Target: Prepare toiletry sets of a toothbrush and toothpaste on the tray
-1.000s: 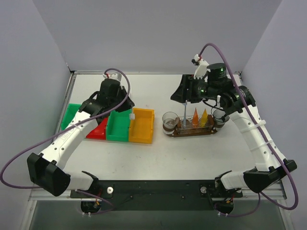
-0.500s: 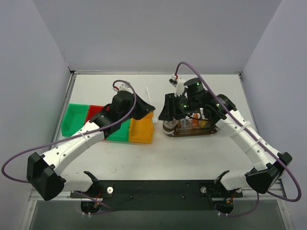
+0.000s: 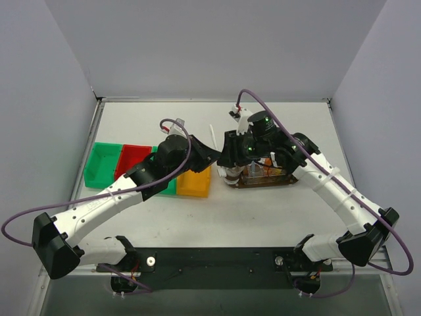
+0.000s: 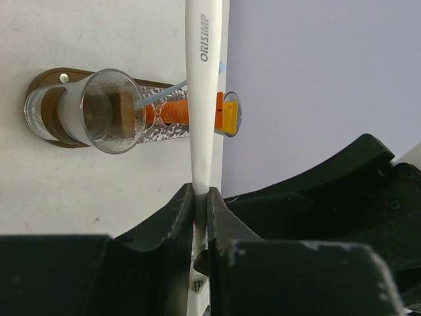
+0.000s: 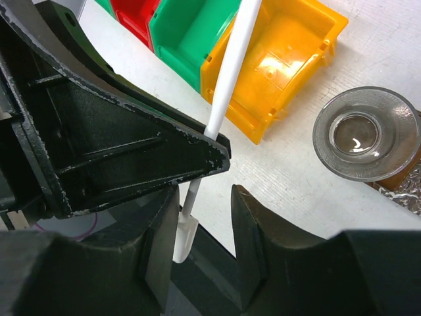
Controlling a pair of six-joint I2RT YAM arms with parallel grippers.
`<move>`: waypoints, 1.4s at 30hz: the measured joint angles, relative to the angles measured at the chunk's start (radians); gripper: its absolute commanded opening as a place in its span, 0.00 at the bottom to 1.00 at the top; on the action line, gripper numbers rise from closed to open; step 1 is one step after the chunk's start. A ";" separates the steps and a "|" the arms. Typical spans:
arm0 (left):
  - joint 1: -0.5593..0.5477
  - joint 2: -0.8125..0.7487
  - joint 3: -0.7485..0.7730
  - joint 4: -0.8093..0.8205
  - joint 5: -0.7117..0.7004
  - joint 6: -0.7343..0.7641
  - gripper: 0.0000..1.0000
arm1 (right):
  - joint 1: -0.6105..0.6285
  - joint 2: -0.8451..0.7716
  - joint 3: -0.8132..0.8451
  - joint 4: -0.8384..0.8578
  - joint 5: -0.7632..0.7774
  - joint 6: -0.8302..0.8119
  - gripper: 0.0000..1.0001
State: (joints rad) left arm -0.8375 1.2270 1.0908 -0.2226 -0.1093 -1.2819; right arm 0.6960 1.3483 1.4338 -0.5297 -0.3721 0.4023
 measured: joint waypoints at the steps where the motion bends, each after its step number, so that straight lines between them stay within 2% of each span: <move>1: -0.006 0.000 0.000 0.000 -0.006 -0.002 0.00 | 0.004 0.000 0.000 -0.001 0.002 -0.002 0.32; 9: -0.025 -0.012 -0.002 0.002 -0.050 -0.018 0.00 | 0.026 0.000 -0.021 0.012 0.013 -0.005 0.24; 16: -0.031 -0.018 -0.016 0.006 -0.069 -0.023 0.00 | 0.028 -0.001 -0.033 0.032 0.009 0.001 0.00; 17: -0.031 -0.019 -0.019 0.010 -0.070 -0.023 0.00 | 0.029 -0.001 -0.033 0.032 0.011 0.002 0.00; 19: -0.031 -0.027 -0.029 0.020 -0.070 -0.020 0.09 | 0.031 -0.001 -0.033 0.030 0.013 0.006 0.00; 20: -0.031 -0.029 -0.034 0.029 -0.070 -0.018 0.17 | 0.031 -0.001 -0.033 0.030 0.010 0.009 0.00; 21: -0.031 -0.032 -0.036 0.033 -0.070 -0.014 0.32 | 0.031 -0.001 -0.033 0.030 0.010 0.010 0.00; 22: -0.031 -0.034 -0.039 0.035 -0.069 -0.010 0.40 | 0.031 -0.002 -0.033 0.030 0.010 0.010 0.00; 24: -0.031 -0.040 -0.042 0.045 -0.064 0.007 0.50 | 0.031 -0.003 -0.033 0.030 0.010 0.009 0.00; 25: -0.032 -0.046 -0.042 0.047 -0.062 0.019 0.74 | 0.030 -0.003 -0.033 0.030 0.010 0.009 0.00; 30: -0.020 -0.111 -0.042 0.047 -0.051 0.123 0.81 | 0.016 -0.024 -0.033 0.017 0.003 0.006 0.00; 34: 0.059 -0.183 -0.023 -0.014 0.004 0.269 0.82 | -0.016 -0.057 -0.032 -0.031 -0.027 -0.007 0.00; 38: 0.182 -0.266 0.008 -0.094 0.114 0.491 0.82 | -0.060 -0.068 -0.013 -0.121 -0.089 -0.030 0.00; 42: 0.201 -0.270 0.076 -0.169 0.244 0.743 0.82 | -0.087 -0.067 0.023 -0.254 -0.135 -0.065 0.00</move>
State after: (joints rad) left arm -0.6365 0.9565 1.1671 -0.3916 0.1345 -0.5385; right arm 0.6086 1.2812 1.4563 -0.7841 -0.5076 0.3374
